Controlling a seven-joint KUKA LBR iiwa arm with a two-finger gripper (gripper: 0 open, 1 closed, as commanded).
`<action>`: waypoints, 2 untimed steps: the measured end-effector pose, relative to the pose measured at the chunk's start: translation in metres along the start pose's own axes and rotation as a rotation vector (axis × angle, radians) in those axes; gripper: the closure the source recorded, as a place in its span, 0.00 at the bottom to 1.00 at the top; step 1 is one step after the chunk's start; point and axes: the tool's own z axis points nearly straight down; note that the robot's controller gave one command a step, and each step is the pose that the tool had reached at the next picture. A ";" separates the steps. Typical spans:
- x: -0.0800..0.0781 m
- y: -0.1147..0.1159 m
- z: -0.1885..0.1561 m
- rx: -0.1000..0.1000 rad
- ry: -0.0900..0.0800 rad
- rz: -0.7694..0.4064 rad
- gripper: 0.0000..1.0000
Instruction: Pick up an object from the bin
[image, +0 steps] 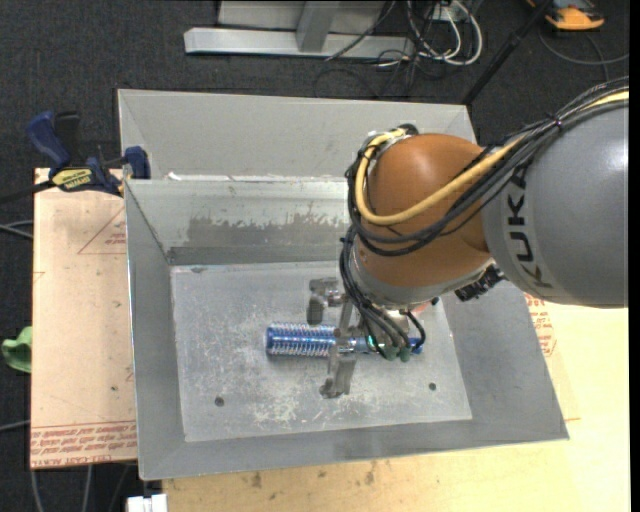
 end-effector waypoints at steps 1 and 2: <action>-0.055 -0.026 0.168 -0.001 -0.014 -0.136 0.00; -0.053 -0.026 0.167 -0.001 -0.007 -0.136 1.00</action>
Offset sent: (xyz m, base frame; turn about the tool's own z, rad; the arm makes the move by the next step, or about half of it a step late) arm 0.0515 -0.0259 -0.1665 -0.1382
